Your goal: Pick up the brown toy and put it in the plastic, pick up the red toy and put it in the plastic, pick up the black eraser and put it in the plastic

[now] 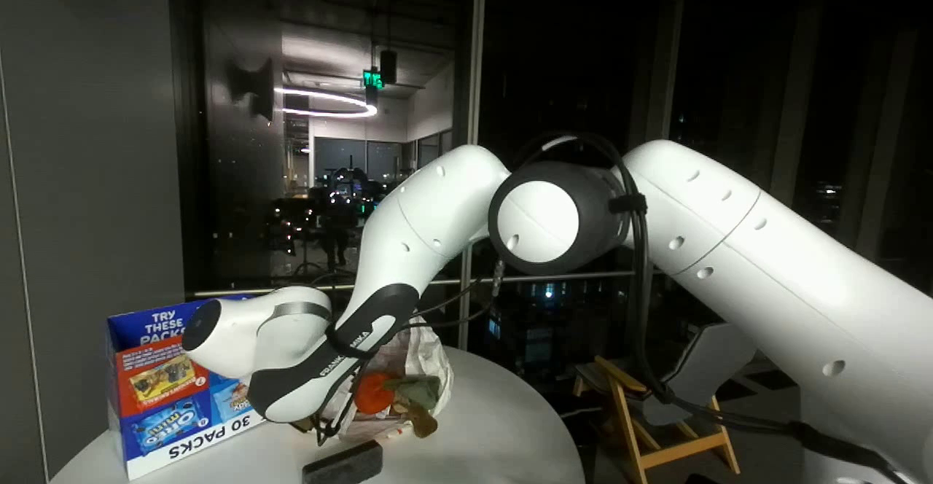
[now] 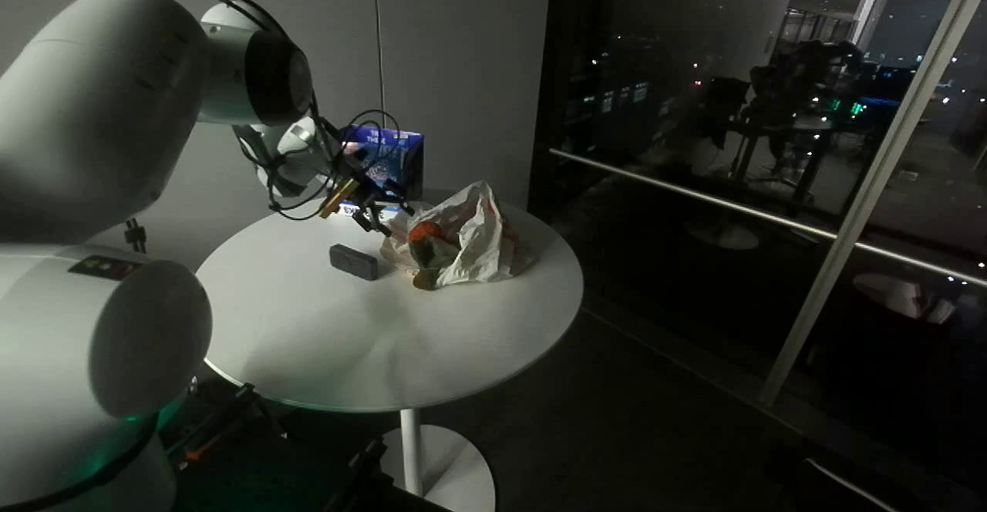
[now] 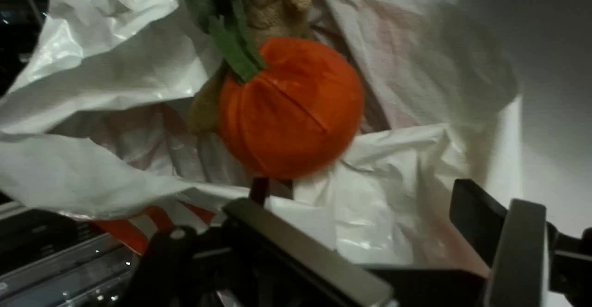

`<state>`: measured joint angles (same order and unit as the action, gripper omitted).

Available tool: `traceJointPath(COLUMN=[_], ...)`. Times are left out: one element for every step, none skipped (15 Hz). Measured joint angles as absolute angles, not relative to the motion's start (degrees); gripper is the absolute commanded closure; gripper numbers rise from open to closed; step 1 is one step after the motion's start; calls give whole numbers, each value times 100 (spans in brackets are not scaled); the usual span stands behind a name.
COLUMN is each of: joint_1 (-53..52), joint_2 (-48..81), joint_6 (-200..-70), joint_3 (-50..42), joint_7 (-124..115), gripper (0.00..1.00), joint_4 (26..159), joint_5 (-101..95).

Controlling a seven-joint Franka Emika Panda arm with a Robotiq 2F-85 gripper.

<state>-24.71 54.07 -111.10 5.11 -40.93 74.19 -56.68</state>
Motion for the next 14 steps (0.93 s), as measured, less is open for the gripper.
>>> traceJointPath(joint_1=[-2451, -2421, -2381, -2360, -2356, -2356, -2356, -2354, -2344, -2358, -2368, -2370, -2370, -2365], joint_2=[5250, 5069, 4873, 4673, 4488, 4328, 4213, 4138, 4106, 4110, 4133, 4164, 4191, 4203], joint_6=[-11257, -11385, -11473, -11525, -11529, -11529, -11529, -11532, -11544, -11546, -11541, -11541, -11541, -11540], joint_3=[632, 763, 900, 998, 1055, 1091, 1107, 1109, 1109, 1085, 1076, 1087, 1102, 1113], joint_7=[-3994, -3877, -3718, -3509, -3266, -3110, -3038, -3010, -2998, -2997, -2930, -2726, -2481, -2160], gripper=[0, 0, 0, 0, 0, 0, 0, 0, 0, 0, 0, 0, 0, 0], joint_4=[7620, 7849, 8098, 8346, 8577, 8781, 8930, 9032, 9087, 9094, 9092, 9093, 9093, 9093], joint_5=[-5651, -5614, -5539, -5394, -5221, -5117, -5073, -5063, -5063, -5061, -4987, -4855, -4703, -4497])
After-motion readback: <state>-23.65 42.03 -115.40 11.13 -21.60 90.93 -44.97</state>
